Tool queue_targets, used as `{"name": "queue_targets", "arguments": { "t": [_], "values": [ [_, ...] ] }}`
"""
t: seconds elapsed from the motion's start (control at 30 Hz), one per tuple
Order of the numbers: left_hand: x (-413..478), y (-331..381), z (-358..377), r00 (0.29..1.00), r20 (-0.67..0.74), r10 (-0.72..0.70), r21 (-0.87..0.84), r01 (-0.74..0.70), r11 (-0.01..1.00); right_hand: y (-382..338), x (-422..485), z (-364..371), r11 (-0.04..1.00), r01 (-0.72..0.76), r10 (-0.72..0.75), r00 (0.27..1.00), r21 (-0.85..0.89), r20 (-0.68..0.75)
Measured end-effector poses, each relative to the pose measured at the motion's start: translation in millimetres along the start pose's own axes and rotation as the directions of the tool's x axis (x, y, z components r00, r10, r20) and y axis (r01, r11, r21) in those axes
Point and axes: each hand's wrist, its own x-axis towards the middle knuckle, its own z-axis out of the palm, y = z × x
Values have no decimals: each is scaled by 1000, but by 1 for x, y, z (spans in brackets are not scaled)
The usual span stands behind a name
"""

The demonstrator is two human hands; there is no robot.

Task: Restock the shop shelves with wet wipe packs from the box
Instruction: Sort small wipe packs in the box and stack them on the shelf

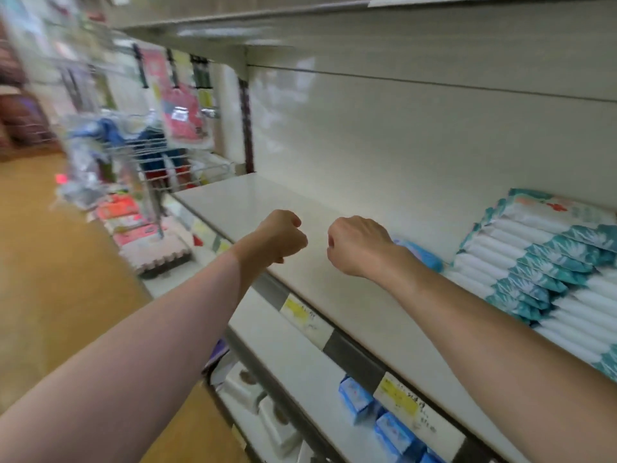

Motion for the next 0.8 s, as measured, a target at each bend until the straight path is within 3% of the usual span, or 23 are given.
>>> {"name": "queue_targets", "arguments": {
  "t": [0.17, 0.37, 0.63, 0.8],
  "values": [
    [-67, -34, -21, 981, -112, -159, -81, 151, 985, -43, -34, -3, 974, 224, -224, 974, 21, 28],
    [-155, -89, -58, 910, -262, -323, -99, 307, 946, -119, -77, 5, 891, 454, -454, 890, 11, 43],
    [-286, -165, -99, 737, -402, -543, -243, 486, 839, -243, -154, 27, 720, 694, -689, 716, -3, 115],
    [-389, -217, -108, 594, -461, -659, -340, 568, 750, -317, -227, 48, 566, 824, -815, 555, 27, 163]
  ]
}}
